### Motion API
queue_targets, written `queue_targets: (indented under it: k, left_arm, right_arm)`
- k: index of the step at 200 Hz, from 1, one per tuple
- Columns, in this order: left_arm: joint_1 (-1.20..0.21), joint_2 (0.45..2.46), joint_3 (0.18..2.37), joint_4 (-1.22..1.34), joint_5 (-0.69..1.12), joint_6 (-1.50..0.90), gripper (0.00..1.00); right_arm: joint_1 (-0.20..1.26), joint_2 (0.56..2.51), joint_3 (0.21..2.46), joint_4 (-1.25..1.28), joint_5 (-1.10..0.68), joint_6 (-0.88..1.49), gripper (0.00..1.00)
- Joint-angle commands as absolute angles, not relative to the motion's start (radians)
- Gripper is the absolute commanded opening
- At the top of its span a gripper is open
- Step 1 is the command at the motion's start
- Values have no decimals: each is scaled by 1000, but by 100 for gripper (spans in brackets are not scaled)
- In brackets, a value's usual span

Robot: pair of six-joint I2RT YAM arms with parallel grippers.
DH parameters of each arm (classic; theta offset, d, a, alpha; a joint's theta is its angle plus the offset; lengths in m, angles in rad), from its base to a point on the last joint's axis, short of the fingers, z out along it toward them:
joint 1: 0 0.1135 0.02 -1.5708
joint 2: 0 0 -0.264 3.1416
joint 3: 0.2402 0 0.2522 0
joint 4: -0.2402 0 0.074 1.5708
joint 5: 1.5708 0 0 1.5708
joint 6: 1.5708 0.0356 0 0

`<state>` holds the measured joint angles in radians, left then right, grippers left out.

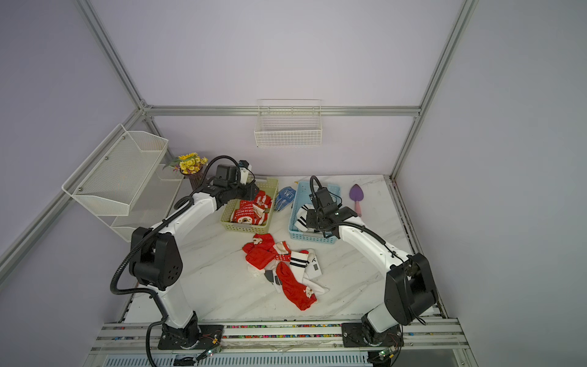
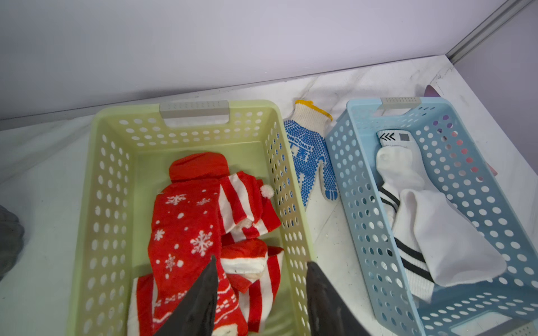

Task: Sort the socks into the basket by color
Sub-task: Place the sock in the bin, then pick up the sock at the center of the board.

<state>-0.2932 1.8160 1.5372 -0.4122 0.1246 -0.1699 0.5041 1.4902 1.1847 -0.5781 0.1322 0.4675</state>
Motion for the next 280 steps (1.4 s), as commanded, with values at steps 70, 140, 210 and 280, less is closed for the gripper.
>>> queue_targets:
  k: [70, 140, 210, 280]
  left_arm:
    - [-423, 1651, 1385, -377, 41, -262, 50]
    - [-468, 1635, 1355, -377, 22, -273, 50]
    - [-480, 1634, 1342, -375, 9, -278, 49]
    - [-482, 1628, 1327, -377, -2, -274, 49]
  right_arm:
    - [690, 1288, 949, -583, 120, 710, 36]
    - [797, 1229, 796, -542, 100, 871, 39]
    - [836, 1258, 736, -493, 75, 907, 37]
    - [852, 1310, 736, -434, 46, 914, 31]
